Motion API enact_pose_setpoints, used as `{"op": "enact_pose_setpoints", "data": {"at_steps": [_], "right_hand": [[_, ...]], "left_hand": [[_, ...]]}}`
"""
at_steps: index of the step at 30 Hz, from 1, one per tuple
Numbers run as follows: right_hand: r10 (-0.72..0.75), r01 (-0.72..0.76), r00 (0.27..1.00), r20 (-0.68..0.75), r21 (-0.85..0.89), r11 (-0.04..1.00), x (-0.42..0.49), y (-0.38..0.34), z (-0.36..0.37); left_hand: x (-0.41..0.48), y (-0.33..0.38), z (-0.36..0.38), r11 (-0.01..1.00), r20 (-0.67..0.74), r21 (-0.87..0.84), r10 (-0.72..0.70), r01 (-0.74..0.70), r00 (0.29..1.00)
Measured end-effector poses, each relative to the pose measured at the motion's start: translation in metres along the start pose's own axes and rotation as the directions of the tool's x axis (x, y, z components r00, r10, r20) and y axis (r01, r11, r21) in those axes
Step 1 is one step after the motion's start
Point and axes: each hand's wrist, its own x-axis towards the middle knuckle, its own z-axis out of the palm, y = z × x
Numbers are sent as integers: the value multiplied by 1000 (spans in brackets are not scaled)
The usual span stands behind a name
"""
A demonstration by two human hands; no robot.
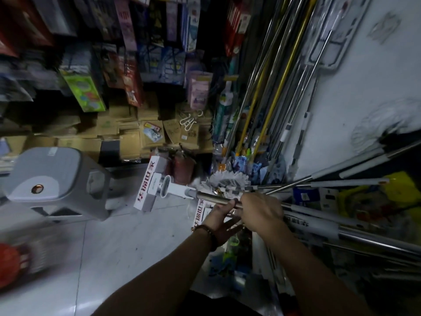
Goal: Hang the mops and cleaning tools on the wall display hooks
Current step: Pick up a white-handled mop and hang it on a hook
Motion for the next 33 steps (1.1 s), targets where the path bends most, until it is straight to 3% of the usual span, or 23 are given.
{"op": "enact_pose_setpoints", "data": {"at_steps": [2, 5, 8, 10, 14, 17, 22, 27, 30, 33], "right_hand": [[40, -38, 997, -72, 37, 999, -5, 2, -11], [87, -74, 993, -86, 140, 987, -15, 5, -21], [117, -91, 989, -88, 257, 962, -27, 7, -27], [131, -94, 987, -88, 340, 936, -32, 6, -25], [160, -109, 987, -29, 613, 782, -46, -7, -4], [158, -91, 987, -4, 804, 588, -50, -14, 18], [155, -37, 988, -13, 948, 315, -31, -16, 48], [160, 7, 986, -50, 966, 258, -6, -1, 53], [134, 33, 988, -74, 958, 283, 0, 11, 24], [130, 104, 982, -138, 966, 238, 8, 28, -16]], "left_hand": [[-7, 14, -8, 997, 28, 79, 23, -25, 999], [-7, 50, -31, 992, -32, -102, 75, -78, 997], [-4, 105, -46, 911, -206, -285, 246, -299, 947], [3, 133, -54, 865, -202, -340, 316, -369, 927], [-2, 169, -50, 879, -83, -329, 336, -344, 938], [-6, 188, -42, 914, -28, -273, 305, -301, 952], [-37, 209, 8, 860, -22, 23, 511, -510, 859], [-66, 221, 69, 790, 136, 200, 563, -579, 815], [-73, 219, 99, 747, 204, 243, 585, -619, 785], [-73, 211, 120, 683, 294, 304, 595, -664, 748]]}}
